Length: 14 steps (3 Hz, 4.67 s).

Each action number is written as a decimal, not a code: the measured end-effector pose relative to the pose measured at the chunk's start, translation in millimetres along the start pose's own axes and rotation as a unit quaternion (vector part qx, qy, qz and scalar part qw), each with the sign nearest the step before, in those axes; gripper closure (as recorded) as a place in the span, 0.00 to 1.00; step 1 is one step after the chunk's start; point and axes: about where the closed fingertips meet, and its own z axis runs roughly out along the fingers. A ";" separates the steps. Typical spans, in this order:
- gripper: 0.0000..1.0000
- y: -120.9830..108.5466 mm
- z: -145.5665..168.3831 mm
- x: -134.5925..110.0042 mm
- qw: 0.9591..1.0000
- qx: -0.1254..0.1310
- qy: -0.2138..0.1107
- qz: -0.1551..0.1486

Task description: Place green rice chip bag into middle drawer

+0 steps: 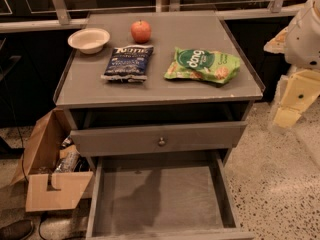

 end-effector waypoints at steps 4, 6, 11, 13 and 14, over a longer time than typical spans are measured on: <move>0.00 -40.1 13.2 -32.0 1.000 0.002 -0.010 -0.002; 0.00 -110.2 73.7 -52.4 0.996 -0.037 -0.001 0.077; 0.00 -165.1 115.2 -112.7 0.997 -0.034 -0.034 0.058; 0.00 -197.1 135.6 -103.0 0.997 -0.027 -0.015 0.067; 0.00 -211.1 143.2 -97.7 0.997 -0.022 -0.010 0.073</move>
Offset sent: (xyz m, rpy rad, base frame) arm 0.0420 0.0175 0.0053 -0.0219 -0.0004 0.0026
